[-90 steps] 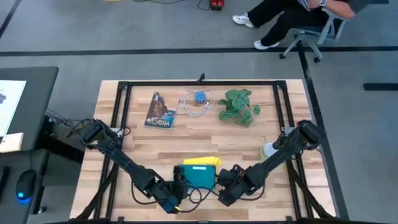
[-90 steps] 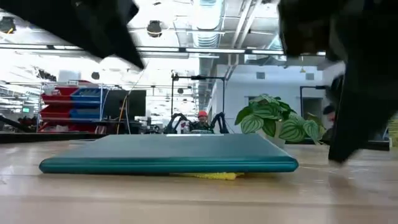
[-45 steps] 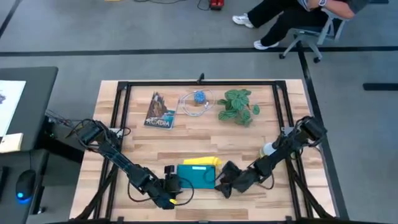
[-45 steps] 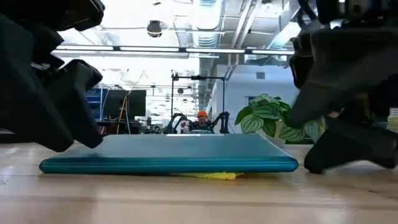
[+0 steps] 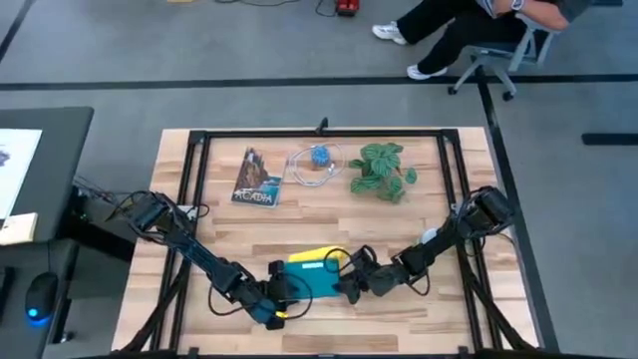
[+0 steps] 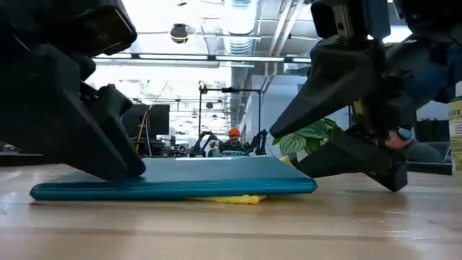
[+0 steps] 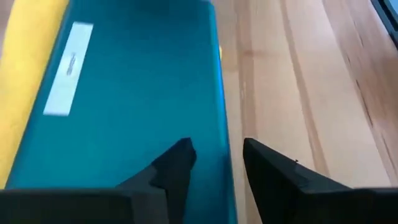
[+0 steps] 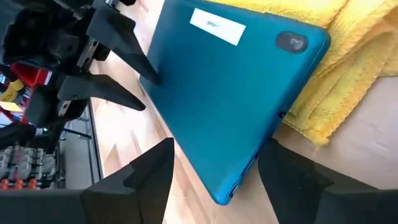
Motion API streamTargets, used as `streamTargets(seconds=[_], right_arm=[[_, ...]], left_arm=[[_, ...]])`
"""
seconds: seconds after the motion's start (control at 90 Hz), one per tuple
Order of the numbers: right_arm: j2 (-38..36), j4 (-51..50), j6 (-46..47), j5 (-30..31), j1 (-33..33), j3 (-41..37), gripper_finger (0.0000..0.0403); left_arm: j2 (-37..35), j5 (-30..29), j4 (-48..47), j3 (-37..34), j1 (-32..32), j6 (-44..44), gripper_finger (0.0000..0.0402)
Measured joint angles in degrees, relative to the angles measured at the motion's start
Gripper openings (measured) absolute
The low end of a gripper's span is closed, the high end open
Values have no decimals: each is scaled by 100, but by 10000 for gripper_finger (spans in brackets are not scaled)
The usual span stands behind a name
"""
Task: Clean tablet
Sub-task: Spray the back of the tablet using the cleaning bottle
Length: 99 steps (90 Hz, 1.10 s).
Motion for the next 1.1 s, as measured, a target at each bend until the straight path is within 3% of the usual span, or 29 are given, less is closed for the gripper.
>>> streamTargets(seconds=[0.222, 0.6, 0.711, 0.9, 1.011, 1.1], right_arm=[[-33, -632, -93, -229, -77, 235, 200], [-54, -1017, 142, -209, -110, 250, 200], [-54, -1027, 148, -219, -126, 246, 200], [-54, -1051, 148, -274, -132, 245, 191], [-54, -1046, 139, -304, -145, 241, 182], [-54, -1008, -6, -441, -161, 241, 180]], left_arm=[[277, -94, 371, 7, 5, 14, 113], [-581, -469, -410, 737, 23, 1357, 95], [-832, -324, -1621, 1067, -7, 664, 95], [-871, 500, -3705, 1149, -136, -1101, 95], [-682, 735, -4081, 1047, -206, -1659, 95], [-438, 767, -3749, 862, -223, -1685, 95]])
